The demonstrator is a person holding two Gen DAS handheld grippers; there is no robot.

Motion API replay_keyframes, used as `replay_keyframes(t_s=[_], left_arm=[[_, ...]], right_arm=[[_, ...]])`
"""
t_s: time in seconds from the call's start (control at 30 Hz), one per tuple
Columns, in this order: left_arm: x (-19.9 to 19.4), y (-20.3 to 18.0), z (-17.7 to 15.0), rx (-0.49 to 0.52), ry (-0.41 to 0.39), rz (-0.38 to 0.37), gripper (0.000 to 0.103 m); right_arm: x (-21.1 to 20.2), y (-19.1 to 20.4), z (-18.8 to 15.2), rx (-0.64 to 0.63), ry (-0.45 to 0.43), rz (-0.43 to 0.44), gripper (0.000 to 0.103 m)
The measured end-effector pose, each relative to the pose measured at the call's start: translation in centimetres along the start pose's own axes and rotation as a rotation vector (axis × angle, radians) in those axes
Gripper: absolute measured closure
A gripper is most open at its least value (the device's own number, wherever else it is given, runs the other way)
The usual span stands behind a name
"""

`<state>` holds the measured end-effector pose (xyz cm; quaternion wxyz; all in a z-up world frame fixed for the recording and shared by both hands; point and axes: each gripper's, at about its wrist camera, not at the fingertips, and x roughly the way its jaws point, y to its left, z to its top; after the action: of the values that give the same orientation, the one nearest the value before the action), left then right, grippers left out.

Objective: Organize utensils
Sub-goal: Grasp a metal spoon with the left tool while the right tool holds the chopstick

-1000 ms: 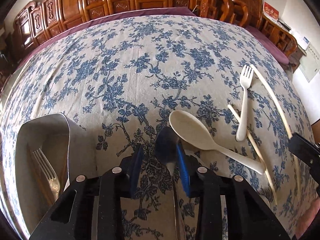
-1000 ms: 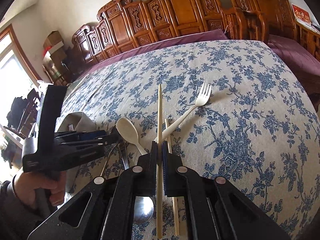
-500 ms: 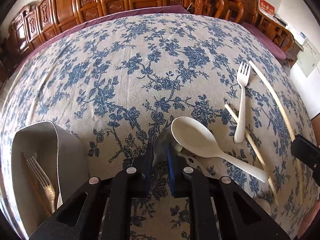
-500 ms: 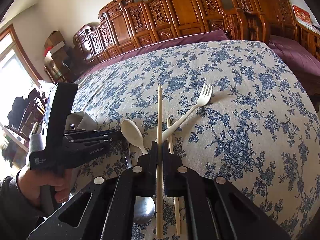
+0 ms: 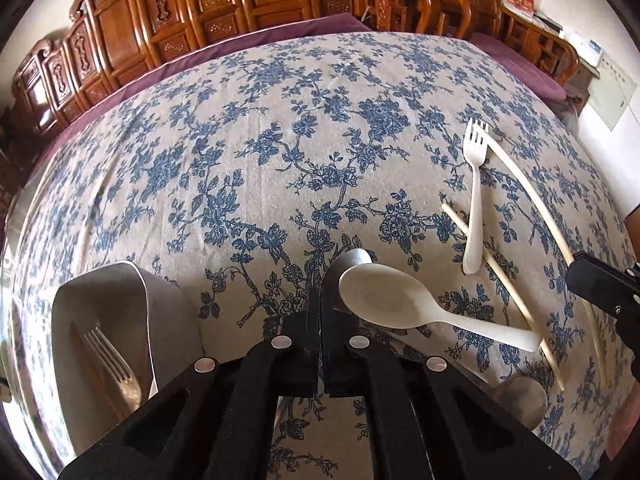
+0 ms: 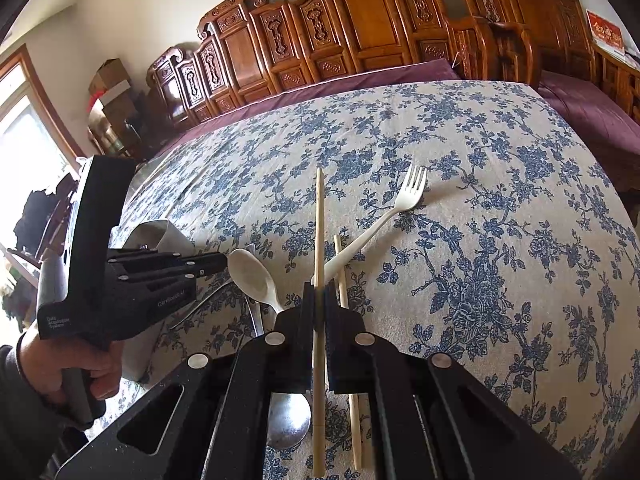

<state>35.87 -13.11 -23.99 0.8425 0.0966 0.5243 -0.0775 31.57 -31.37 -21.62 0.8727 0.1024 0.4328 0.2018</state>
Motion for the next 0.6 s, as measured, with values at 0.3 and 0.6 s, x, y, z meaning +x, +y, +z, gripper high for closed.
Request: replay_keyframes(t_s=[0.3,0.6], left_arm=[[1.5,-0.4,0.5,0.062,0.036,0.025,0.07],[2.2,-1.3,2.0,0.064,0.054,-0.042,0.056]], right_arm=[[0.0,0.0,0.0,0.0,0.0,0.0,0.097],[0.3,-0.5,0.0,0.006,0.003,-0.003,0.097]])
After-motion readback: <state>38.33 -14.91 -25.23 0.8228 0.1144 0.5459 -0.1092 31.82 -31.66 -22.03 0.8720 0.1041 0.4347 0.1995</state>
